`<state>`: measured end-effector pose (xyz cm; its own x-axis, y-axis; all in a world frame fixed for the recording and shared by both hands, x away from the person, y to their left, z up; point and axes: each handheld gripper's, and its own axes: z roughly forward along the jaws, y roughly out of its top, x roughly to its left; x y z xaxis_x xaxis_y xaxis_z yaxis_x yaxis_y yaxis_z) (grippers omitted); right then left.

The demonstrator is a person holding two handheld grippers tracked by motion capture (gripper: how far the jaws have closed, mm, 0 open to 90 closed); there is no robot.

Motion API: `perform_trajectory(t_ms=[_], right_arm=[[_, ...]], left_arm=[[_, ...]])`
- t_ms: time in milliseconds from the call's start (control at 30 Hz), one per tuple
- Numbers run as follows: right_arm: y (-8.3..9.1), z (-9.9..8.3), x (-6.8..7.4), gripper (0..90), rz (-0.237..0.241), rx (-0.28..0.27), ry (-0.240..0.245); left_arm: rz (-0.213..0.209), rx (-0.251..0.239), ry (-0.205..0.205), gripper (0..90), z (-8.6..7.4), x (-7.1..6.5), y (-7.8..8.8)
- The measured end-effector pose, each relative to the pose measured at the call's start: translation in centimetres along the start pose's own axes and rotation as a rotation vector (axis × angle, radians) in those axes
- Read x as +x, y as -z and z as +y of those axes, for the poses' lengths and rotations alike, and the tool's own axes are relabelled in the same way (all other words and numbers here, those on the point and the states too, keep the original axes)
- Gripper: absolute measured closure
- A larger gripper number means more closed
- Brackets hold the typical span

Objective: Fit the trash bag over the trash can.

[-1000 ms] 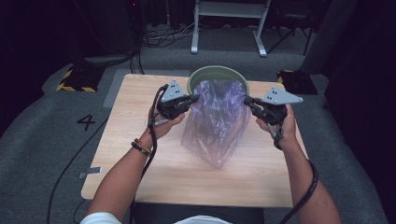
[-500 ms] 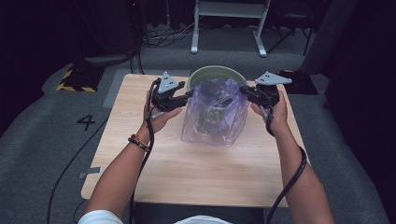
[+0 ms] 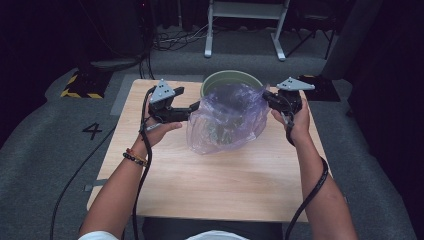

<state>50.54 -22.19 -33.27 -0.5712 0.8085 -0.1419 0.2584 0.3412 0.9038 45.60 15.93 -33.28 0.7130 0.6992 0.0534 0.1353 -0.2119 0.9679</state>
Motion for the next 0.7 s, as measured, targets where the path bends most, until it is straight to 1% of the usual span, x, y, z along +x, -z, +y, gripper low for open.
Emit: perform_trajectory(t_ms=[33, 133, 233, 300, 333, 367, 467, 533, 600, 667, 700], right_arm=[[0.0, 0.0, 0.0, 86.8, -0.006, 0.003, 0.001], [0.0, 0.0, 0.0, 86.9, -0.006, 0.004, -0.006], [0.0, 0.0, 0.0, 85.9, -0.011, 0.006, -0.003], [0.0, 0.0, 0.0, 85.6, -0.011, 0.005, -0.007], [0.0, 0.0, 0.0, 85.3, -0.012, 0.003, -0.010], [0.0, 0.0, 0.0, 85.3, -0.012, 0.003, -0.010], [0.2, 0.0, 0.0, 85.3, -0.019, 0.005, 0.000], [0.3, 0.0, 0.0, 85.3, -0.023, 0.008, 0.003], [0.4, 0.0, -0.1, 85.3, -0.024, 0.005, -0.002], [0.5, 0.0, -0.1, 85.1, -0.025, 0.008, -0.001], [0.5, 0.0, -0.1, 85.1, -0.025, 0.008, -0.001]], left_arm=[[-0.013, -0.010, -0.006, 21.4, 0.0, 0.0, 0.3], [-0.020, -0.005, -0.009, 20.4, -0.1, -0.1, 0.8], [-0.034, -0.019, -0.018, 20.3, -0.1, -0.2, 1.3], [-0.060, -0.036, -0.025, 20.0, -0.2, -0.5, 1.9], [-0.086, -0.046, -0.038, 19.3, -0.2, -0.8, 2.3], [-0.086, -0.046, -0.038, 19.2, -0.2, -0.8, 2.3], [-0.148, -0.041, -0.063, 18.6, -0.4, -1.7, 2.9], [-0.174, -0.032, -0.086, 18.3, -0.4, -2.4, 3.1], [-0.173, -0.028, -0.109, 17.9, -0.3, -3.1, 3.3], [-0.207, -0.036, -0.118, 17.6, -0.3, -3.6, 3.4], [-0.209, -0.032, -0.127, 17.6, -0.2, -3.9, 3.5]])
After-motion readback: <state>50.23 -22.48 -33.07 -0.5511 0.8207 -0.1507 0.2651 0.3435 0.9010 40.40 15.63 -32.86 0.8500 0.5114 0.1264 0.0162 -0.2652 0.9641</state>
